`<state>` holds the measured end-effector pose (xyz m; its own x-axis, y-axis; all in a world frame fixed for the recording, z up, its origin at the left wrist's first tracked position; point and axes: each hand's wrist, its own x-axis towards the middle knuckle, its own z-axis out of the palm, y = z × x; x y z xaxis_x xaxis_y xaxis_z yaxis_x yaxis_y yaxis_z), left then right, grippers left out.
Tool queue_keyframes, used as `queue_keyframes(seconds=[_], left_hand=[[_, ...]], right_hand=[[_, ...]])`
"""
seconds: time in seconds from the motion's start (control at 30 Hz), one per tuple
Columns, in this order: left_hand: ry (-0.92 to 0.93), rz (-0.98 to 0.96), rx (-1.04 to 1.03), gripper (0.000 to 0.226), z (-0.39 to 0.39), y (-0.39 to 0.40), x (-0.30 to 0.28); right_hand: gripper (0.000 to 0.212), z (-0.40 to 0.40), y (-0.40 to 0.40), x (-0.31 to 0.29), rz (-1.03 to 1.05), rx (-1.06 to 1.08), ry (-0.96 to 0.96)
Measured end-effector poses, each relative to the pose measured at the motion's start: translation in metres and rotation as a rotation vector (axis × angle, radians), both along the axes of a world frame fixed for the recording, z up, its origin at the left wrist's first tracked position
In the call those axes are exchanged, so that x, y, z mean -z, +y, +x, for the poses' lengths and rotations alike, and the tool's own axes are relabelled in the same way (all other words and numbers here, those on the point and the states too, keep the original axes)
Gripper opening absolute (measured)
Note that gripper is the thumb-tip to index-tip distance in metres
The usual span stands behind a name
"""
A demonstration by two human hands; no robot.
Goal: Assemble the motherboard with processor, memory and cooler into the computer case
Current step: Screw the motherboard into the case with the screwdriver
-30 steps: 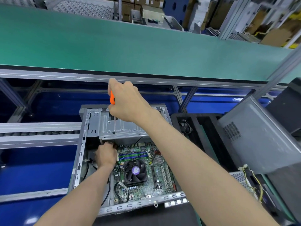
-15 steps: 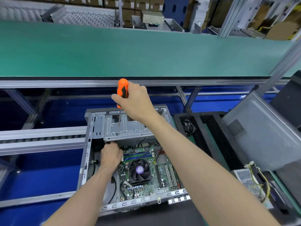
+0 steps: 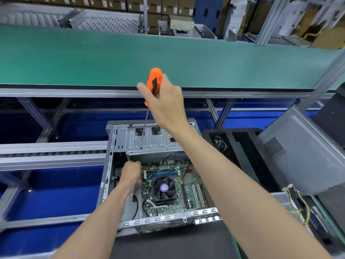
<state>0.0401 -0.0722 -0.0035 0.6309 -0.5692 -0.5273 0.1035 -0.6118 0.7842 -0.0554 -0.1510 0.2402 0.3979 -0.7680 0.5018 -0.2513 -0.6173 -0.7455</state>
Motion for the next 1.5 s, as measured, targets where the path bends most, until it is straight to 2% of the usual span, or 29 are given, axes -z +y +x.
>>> queue_keyframes(seconds=[0.1,0.23,0.3,0.43,0.57,0.8,0.93,1.03,1.13,1.23,1.4,1.5], left_hand=[[0.338,-0.172,-0.116,0.011,-0.003,0.006,-0.006],[0.580,-0.284,-0.247,0.009,-0.005,0.014,-0.015],[0.721,-0.327,-0.337,0.019,-0.005,0.019,-0.019],[0.853,-0.413,-0.296,0.029,-0.008,0.029,-0.028],[0.967,-0.488,-0.293,0.027,-0.018,0.037,-0.034],[0.857,-0.422,-0.393,0.011,-0.044,0.030,-0.041],[0.870,-0.439,-0.488,0.009,-0.059,0.024,-0.044],[0.920,-0.503,-0.558,0.016,-0.062,0.022,-0.046],[1.014,-0.600,-0.638,0.019,-0.059,0.022,-0.050],[1.012,-0.618,-0.666,0.030,-0.057,0.019,-0.049],[0.787,-0.510,-0.582,0.021,-0.057,0.007,-0.049],[0.609,-0.470,-0.518,0.021,-0.053,-0.007,-0.044]], right_hand=[[0.038,-0.003,0.004,-0.020,-0.076,0.033,-0.047],[0.039,-0.011,0.009,-0.039,-0.105,0.055,-0.076],[0.040,-0.018,0.011,-0.040,-0.083,0.056,-0.067],[0.042,-0.036,0.016,-0.025,-0.039,0.085,-0.015],[0.042,-0.048,0.023,-0.011,-0.014,0.099,-0.004],[0.040,-0.058,0.020,-0.021,-0.014,0.104,-0.129],[0.039,-0.066,0.012,-0.027,-0.035,0.083,-0.178],[0.039,-0.071,0.004,-0.026,-0.052,0.064,-0.144],[0.035,-0.073,-0.001,-0.029,-0.113,0.063,-0.078],[0.030,-0.068,-0.004,-0.037,-0.210,0.044,-0.002],[0.021,-0.055,-0.017,-0.042,-0.232,-0.192,0.173],[0.021,-0.057,-0.026,-0.009,-0.265,-0.159,0.484]])
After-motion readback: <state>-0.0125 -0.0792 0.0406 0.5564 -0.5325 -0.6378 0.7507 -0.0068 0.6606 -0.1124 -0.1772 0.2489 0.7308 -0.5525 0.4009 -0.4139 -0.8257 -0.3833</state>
